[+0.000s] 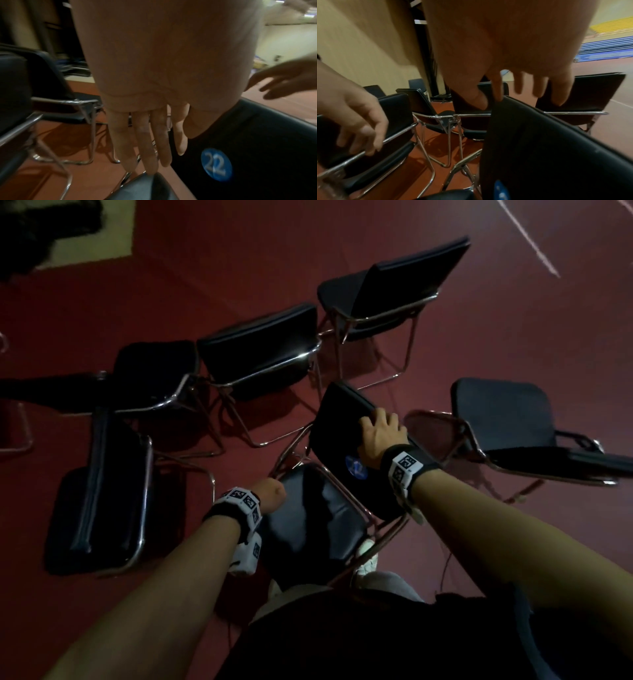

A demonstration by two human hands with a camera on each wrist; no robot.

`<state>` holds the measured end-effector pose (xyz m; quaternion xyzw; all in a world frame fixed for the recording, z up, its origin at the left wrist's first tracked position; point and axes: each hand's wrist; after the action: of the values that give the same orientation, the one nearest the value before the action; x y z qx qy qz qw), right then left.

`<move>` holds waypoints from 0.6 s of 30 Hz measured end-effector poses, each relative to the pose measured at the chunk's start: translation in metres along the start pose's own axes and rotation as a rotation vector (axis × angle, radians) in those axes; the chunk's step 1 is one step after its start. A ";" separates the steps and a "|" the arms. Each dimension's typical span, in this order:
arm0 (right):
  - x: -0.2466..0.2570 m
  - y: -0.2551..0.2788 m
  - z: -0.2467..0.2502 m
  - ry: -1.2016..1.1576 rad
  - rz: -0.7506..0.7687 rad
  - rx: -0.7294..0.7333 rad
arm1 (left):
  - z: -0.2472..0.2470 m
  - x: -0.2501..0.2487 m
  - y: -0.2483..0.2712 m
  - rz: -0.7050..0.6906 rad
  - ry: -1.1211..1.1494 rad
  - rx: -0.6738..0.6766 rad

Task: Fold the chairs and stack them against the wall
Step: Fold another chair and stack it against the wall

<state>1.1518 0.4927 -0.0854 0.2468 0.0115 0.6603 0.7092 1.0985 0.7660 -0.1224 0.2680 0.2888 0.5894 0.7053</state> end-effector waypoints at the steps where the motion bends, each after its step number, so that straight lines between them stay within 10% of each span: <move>1: -0.009 -0.011 0.005 -0.008 -0.011 -0.020 | 0.002 -0.008 -0.004 0.025 0.024 -0.008; 9: -0.045 -0.050 0.000 -0.047 -0.226 0.218 | -0.004 -0.031 0.010 0.142 0.158 0.038; 18: -0.010 -0.036 -0.006 0.064 -0.001 0.163 | -0.056 -0.004 0.031 0.343 0.354 0.083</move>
<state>1.1816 0.4854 -0.1068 0.2824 0.0878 0.6645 0.6863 1.0365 0.7694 -0.1386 0.2345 0.3823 0.7257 0.5218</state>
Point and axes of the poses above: each hand's wrist, its own y-axis away from the middle knuckle, its own z-axis out of the back of the hand, x = y × z, and after that the axes turned 14 degrees about -y, right-handed
